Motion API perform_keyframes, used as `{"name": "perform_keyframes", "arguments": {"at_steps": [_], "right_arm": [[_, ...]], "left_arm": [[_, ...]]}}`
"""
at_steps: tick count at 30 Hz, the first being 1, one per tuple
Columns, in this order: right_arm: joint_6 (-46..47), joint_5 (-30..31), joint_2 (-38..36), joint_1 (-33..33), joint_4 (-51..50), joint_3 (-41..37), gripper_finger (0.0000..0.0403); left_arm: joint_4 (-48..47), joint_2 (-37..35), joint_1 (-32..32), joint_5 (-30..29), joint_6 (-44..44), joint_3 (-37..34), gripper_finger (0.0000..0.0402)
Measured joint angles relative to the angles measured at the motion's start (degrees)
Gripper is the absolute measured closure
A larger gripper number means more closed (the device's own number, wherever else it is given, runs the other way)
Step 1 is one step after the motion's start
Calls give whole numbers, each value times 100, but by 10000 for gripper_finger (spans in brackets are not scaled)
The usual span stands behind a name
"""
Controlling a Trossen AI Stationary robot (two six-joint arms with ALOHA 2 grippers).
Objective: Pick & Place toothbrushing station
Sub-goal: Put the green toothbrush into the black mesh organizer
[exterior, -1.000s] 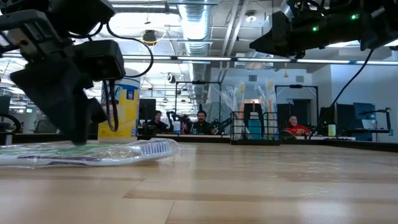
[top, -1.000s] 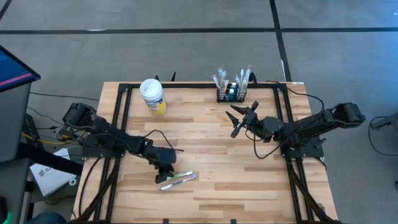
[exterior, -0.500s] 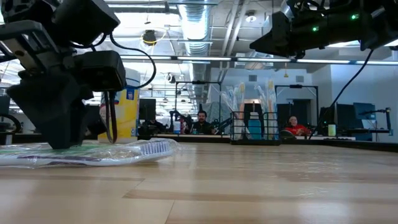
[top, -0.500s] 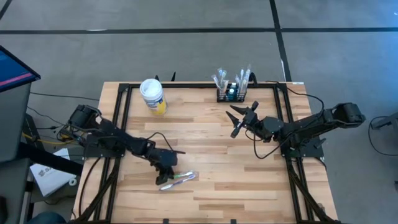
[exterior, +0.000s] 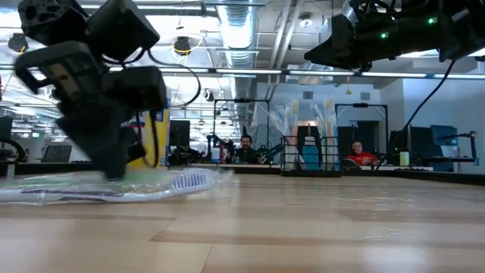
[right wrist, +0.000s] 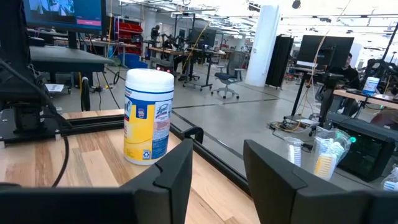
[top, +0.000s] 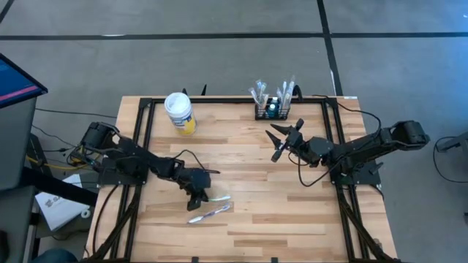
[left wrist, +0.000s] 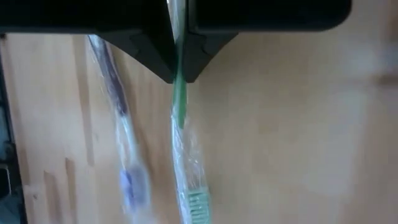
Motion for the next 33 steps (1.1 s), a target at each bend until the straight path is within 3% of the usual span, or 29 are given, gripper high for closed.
{"name": "perform_keyframes", "arguments": {"at_steps": [14, 33], "right_arm": [[92, -47, 2, -2, -29, -2, 275], [306, -296, 1, -59, 28, -2, 276]], "left_arm": [[495, -1099, 922, -1767, 1296, 299, 395], [2692, -1281, 1971, -1777, 2290, 300, 395]]}}
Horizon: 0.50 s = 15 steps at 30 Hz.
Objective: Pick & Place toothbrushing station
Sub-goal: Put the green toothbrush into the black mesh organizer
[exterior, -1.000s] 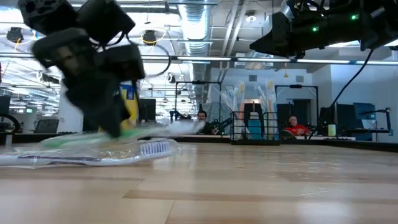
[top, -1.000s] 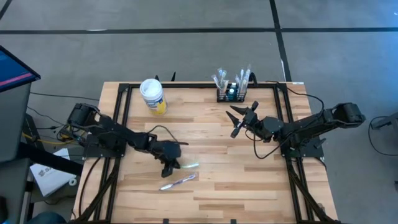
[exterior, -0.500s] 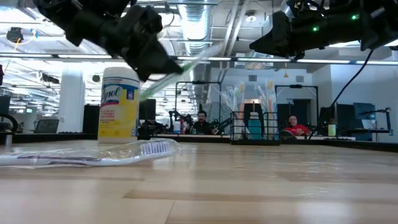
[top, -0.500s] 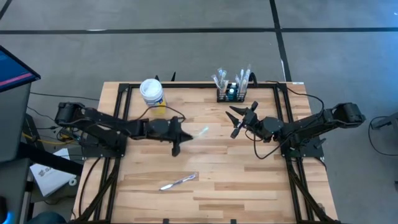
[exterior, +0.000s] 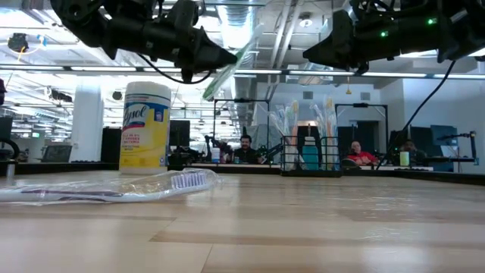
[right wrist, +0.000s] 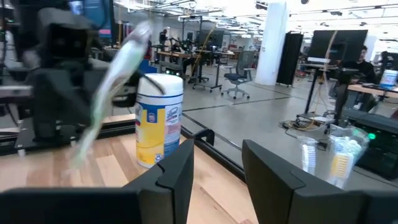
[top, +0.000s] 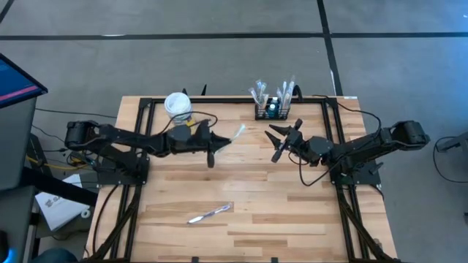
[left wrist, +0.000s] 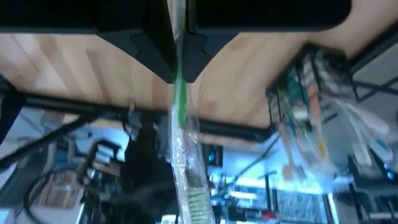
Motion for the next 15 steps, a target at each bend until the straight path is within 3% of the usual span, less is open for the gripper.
{"name": "perform_keyframes", "arguments": {"at_steps": [6, 15], "right_arm": [[140, -255, 1, -17, 52, 0, 276], [754, -1704, 64, -399, 228, 320, 276]], "left_arm": [[482, 35, 334, 478, 0, 0, 395], [1115, 68, 392, 599, 197, 0, 395]]}}
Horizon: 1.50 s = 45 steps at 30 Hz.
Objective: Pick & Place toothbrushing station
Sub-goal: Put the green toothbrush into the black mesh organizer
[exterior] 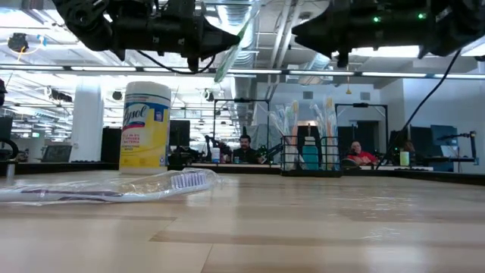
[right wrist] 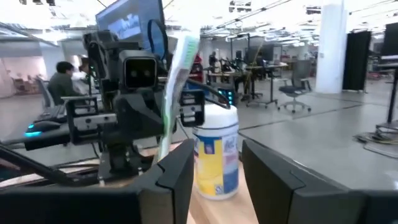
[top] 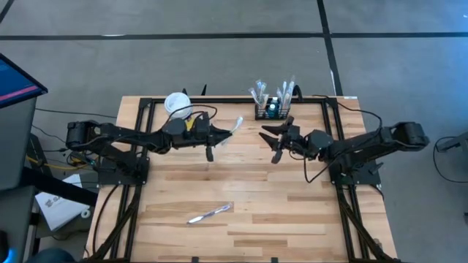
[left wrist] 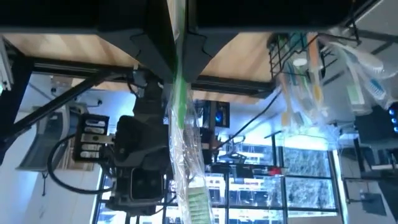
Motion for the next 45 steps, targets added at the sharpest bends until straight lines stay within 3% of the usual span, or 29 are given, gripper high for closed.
{"name": "perform_keyframes", "arguments": {"at_steps": [16, 33, 45], "right_arm": [[-505, -208, 1497, -45, 250, 1306, 276], [-236, -640, 1587, -250, 120, 1650, 278], [-78, -1125, 1587, -394, 109, 1650, 329]], "left_arm": [[377, 159, -2, -2, 401, 8, 395], [673, 442, -2, -2, 402, 2, 395], [735, 442, -2, -5, 402, 2, 394]]}}
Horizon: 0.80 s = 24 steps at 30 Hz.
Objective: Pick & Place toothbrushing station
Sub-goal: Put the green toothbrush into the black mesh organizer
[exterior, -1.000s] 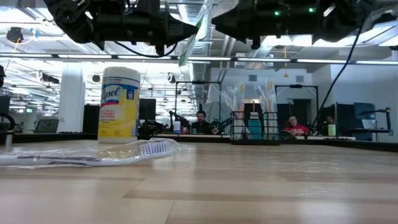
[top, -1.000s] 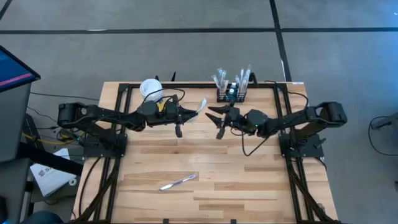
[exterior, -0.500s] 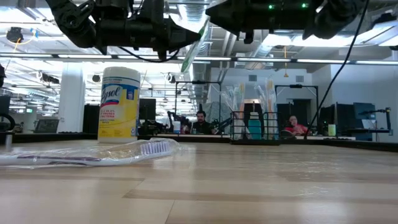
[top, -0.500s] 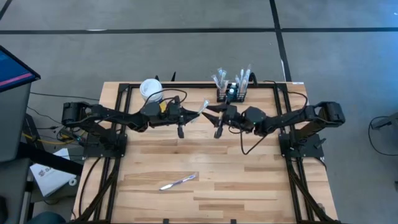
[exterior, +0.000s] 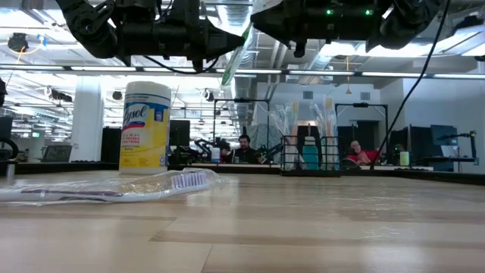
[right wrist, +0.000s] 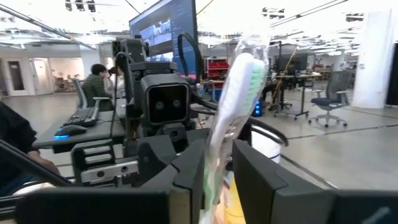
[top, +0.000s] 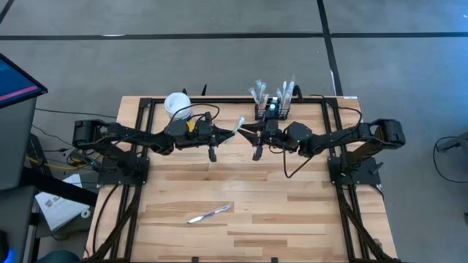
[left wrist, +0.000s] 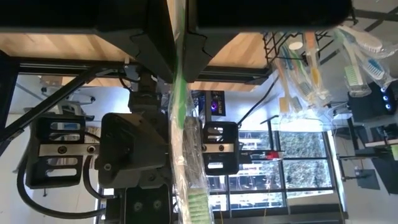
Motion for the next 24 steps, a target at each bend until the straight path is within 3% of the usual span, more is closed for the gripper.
{"name": "perform_keyframes", "arguments": {"at_steps": [15, 24], "right_arm": [[78, -112, 0, -66, 82, 28, 337], [76, -114, -2, -63, -586, 330, 338]], "left_arm": [[95, 0, -2, 1, 34, 0, 394], [240, 253, -13, 1, 28, 60, 394]]}}
